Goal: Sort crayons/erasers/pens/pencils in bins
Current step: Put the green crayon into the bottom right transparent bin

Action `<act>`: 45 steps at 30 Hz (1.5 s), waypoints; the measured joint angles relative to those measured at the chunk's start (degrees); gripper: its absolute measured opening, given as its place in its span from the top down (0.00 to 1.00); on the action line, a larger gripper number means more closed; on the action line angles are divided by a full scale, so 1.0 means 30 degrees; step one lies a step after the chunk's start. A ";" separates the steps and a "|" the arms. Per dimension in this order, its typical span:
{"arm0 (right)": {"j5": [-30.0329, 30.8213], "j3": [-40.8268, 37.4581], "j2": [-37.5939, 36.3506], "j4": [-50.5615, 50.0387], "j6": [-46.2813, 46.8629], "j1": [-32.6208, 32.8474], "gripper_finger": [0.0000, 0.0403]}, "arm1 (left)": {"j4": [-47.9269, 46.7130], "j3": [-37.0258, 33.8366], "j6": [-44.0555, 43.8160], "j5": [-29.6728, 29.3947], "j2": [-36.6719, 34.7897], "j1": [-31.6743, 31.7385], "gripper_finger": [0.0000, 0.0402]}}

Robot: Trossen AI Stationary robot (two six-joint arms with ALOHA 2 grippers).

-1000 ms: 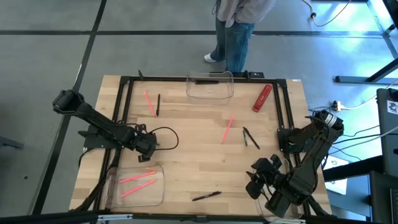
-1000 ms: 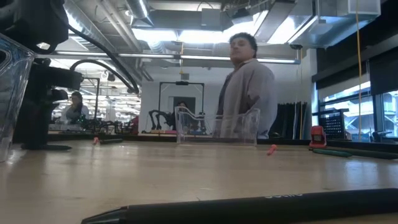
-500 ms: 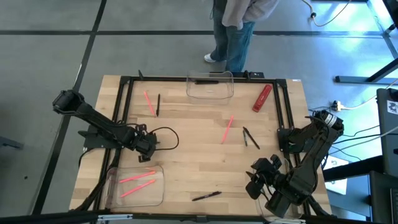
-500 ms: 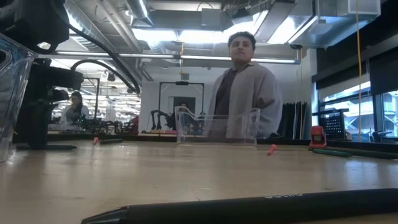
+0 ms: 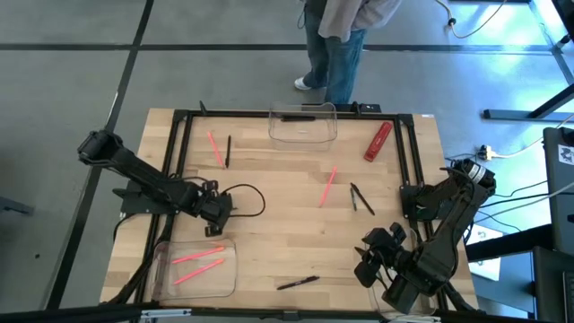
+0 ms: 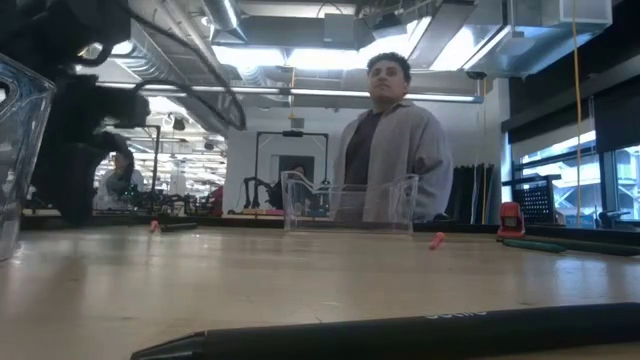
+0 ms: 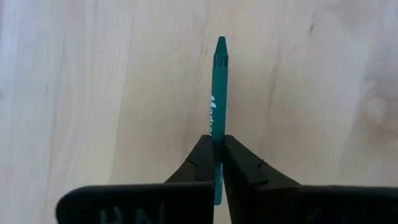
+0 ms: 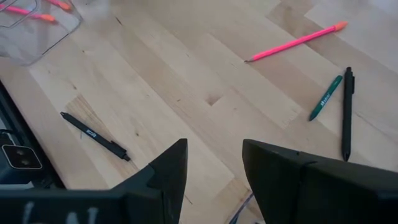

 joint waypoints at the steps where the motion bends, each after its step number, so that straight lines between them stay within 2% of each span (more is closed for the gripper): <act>1: 0.0000 0.0000 0.0000 -0.0003 -0.0055 0.0000 0.61 | 0.0104 0.0227 0.0027 -0.0023 -0.0009 0.0000 1.00; 7: 0.0055 0.0000 0.0000 -0.0012 -0.1017 -0.0015 0.61 | 0.0139 0.1763 0.0722 -0.0367 -0.0036 -0.0007 1.00; 12: 0.1698 0.0000 0.0144 0.0032 -0.4227 -0.0041 0.61 | 0.0229 0.3569 0.1894 -0.1313 -0.0044 -0.0007 1.00; 18: 0.2412 0.0000 0.0707 0.0930 -0.9466 -0.0950 0.61 | 0.0663 0.5412 0.3441 -0.2014 -0.0044 -0.0024 1.00; 24: 0.3210 -0.0015 0.1331 0.3034 -1.4413 -0.2852 0.61 | 0.2297 0.6142 0.4967 -0.2132 -0.0058 -0.0036 1.00; 29: 0.3475 -0.0015 0.1691 0.6019 -1.9301 -0.4759 0.61 | 0.3094 0.6142 0.5062 -0.2112 -0.0058 -0.0036 1.00; 33: 0.3469 -0.0015 0.1938 0.9025 -2.4619 -0.6234 0.61 | 0.3527 0.6142 0.5618 -0.2097 -0.0058 -0.0044 1.00; 38: 0.2519 -0.0015 0.1945 1.1870 -2.9536 -0.7858 0.61 | 0.3656 0.6142 0.5882 -0.2083 -0.0066 -0.0044 1.00; 45: -0.1267 -0.0015 0.1945 1.5694 -3.4452 -0.9816 0.61 | 0.3656 0.6142 0.6016 -0.2076 -0.0066 -0.0066 0.99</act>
